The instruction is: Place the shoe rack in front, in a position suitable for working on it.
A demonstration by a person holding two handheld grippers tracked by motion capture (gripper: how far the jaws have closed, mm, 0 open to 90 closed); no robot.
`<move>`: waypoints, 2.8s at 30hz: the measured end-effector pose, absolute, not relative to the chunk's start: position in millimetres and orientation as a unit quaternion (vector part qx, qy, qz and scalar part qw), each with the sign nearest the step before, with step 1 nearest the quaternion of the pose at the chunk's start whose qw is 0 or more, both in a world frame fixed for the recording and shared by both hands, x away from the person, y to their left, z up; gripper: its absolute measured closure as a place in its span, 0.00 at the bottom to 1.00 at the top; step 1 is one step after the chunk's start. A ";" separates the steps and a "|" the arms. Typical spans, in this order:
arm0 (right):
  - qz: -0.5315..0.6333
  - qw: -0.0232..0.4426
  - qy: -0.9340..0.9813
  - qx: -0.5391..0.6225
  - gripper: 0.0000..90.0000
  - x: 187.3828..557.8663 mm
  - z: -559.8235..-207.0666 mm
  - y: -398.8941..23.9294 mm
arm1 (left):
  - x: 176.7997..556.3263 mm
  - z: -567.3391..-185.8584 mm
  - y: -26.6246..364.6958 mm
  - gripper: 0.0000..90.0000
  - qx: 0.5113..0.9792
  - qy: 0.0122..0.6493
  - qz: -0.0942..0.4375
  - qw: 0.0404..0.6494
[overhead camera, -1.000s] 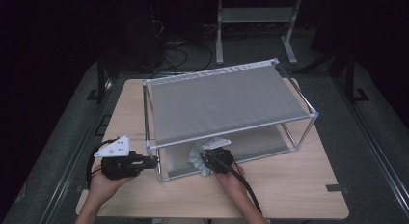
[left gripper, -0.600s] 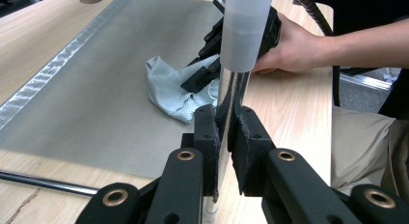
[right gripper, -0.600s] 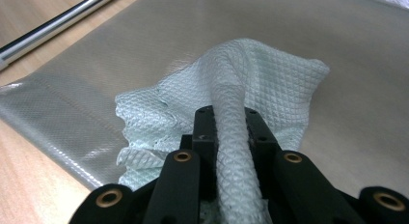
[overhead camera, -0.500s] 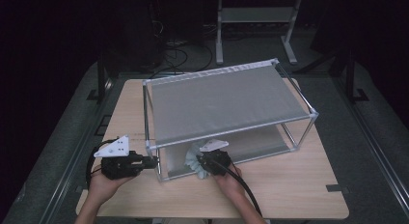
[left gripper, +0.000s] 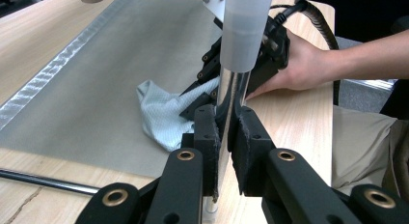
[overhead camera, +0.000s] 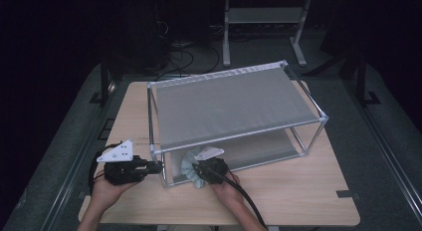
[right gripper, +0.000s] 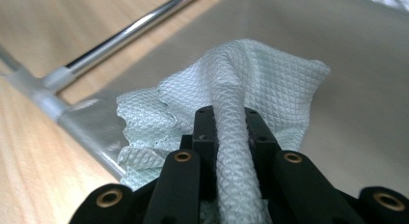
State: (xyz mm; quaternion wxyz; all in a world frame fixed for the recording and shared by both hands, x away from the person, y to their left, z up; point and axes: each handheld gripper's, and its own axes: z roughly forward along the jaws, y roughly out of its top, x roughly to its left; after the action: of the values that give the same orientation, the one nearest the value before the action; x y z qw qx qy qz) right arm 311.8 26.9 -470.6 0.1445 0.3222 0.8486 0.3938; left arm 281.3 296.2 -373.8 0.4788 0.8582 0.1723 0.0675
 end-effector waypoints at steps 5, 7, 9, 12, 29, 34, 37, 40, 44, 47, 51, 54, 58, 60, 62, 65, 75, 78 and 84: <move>0.396 0.148 0.842 0.335 0.87 317.6 -471.5 24.7 | 281.9 -373.8 294.9 0.90 0.858 0.173 0.068 0.479; 0.397 0.149 0.843 0.332 0.87 316.8 -471.2 31.6 | 282.0 -373.8 295.1 0.90 0.858 0.173 0.067 0.479; 0.398 0.145 0.848 0.319 0.87 314.2 -471.8 47.1 | 281.9 -373.7 295.2 0.90 0.858 0.173 0.067 0.479; 0.397 0.141 0.851 0.314 0.87 315.7 -470.9 50.6 | 281.8 -373.8 296.6 0.90 0.858 0.174 0.068 0.479; 0.400 0.126 0.856 0.301 0.87 322.7 -469.4 30.1 | 282.3 -373.5 297.1 0.90 0.859 0.172 0.066 0.478; 0.407 0.109 0.872 0.251 0.87 315.4 -469.7 46.9 | 282.4 -373.5 297.9 0.90 0.859 0.172 0.066 0.478; 0.405 0.102 0.877 0.238 0.87 317.5 -469.1 43.7 | 282.1 -373.8 299.3 0.90 0.858 0.174 0.065 0.479; 0.392 0.121 0.883 0.229 0.87 327.9 -466.9 21.5 | 282.5 -373.9 299.8 0.90 0.857 0.174 0.064 0.480; 0.404 0.086 0.881 0.230 0.87 328.2 -467.9 23.4 | 282.9 -374.0 299.7 0.90 0.857 0.175 0.064 0.481; 0.394 0.083 0.891 0.209 0.87 325.2 -465.6 35.0 | 282.4 -373.8 302.6 0.90 0.857 0.178 0.066 0.480; 0.385 0.103 0.898 0.189 0.86 333.3 -463.3 25.6 | 282.3 -373.9 305.6 0.90 0.856 0.180 0.067 0.480; 0.364 0.096 0.907 0.189 0.86 337.4 -461.4 11.0 | 282.8 -373.7 304.6 0.90 0.856 0.180 0.067 0.480; 0.378 0.099 0.905 0.168 0.86 334.3 -462.9 26.3 | 282.5 -373.1 308.5 0.90 0.857 0.183 0.068 0.477; 0.378 0.100 0.906 0.161 0.86 335.2 -462.4 26.3 | 282.1 -373.2 310.2 0.90 0.856 0.186 0.069 0.478; 0.362 0.097 0.914 0.156 0.86 337.1 -460.5 20.6 | 281.9 -373.5 312.4 0.90 0.854 0.188 0.069 0.479; 0.362 0.096 0.911 0.170 0.86 337.7 -460.3 3.7 | 282.7 -373.7 310.2 0.90 0.855 0.186 0.070 0.480; 0.370 0.136 0.900 0.184 0.87 323.5 -465.3 20.5 | 282.6 -374.3 308.1 0.90 0.851 0.195 0.069 0.482; 0.370 0.142 0.899 0.187 0.87 322.3 -465.2 15.5 | 282.6 -372.0 302.0 0.90 0.856 0.201 0.079 0.471; 0.368 0.144 0.896 0.202 0.87 322.8 -464.8 -4.7 | 283.9 -372.5 302.8 0.90 0.852 0.213 0.082 0.472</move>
State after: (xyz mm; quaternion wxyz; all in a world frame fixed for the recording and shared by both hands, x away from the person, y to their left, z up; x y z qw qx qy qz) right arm 322.8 -4.7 -464.8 0.1440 0.2024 0.8959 0.3683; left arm 283.9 302.8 -372.5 0.4721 0.8515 0.2129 0.0817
